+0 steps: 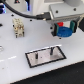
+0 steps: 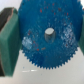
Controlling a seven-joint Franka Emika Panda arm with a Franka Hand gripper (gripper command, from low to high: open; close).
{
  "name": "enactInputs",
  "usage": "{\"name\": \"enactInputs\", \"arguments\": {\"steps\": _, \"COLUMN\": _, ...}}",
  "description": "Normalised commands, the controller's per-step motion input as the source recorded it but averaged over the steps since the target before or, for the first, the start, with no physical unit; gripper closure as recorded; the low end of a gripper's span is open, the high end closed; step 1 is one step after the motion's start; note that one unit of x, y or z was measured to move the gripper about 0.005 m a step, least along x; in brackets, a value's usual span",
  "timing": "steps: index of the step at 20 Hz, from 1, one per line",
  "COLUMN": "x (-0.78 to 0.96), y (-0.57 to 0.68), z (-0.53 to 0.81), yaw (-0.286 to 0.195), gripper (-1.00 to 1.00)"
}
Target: Insert the blue gear onto the right peg, followed by the red gear
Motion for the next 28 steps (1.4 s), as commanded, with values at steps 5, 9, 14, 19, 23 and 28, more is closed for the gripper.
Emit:
{"name": "enactInputs", "arguments": {"steps": 5, "x": 0.62, "y": -0.29, "z": 0.10, "yaw": 0.000, "gripper": 1.00}}
{"name": "enactInputs", "arguments": {"steps": 9, "x": 0.50, "y": -0.24, "z": 0.03, "yaw": 0.000, "gripper": 1.00}}
{"name": "enactInputs", "arguments": {"steps": 14, "x": 0.37, "y": -0.22, "z": -0.03, "yaw": 0.000, "gripper": 1.00}}
{"name": "enactInputs", "arguments": {"steps": 19, "x": 0.24, "y": -0.12, "z": -0.07, "yaw": 0.000, "gripper": 1.00}}
{"name": "enactInputs", "arguments": {"steps": 23, "x": 0.14, "y": -0.12, "z": -0.13, "yaw": 0.000, "gripper": 1.00}}
{"name": "enactInputs", "arguments": {"steps": 28, "x": 0.20, "y": 0.01, "z": -0.19, "yaw": 0.000, "gripper": 1.00}}
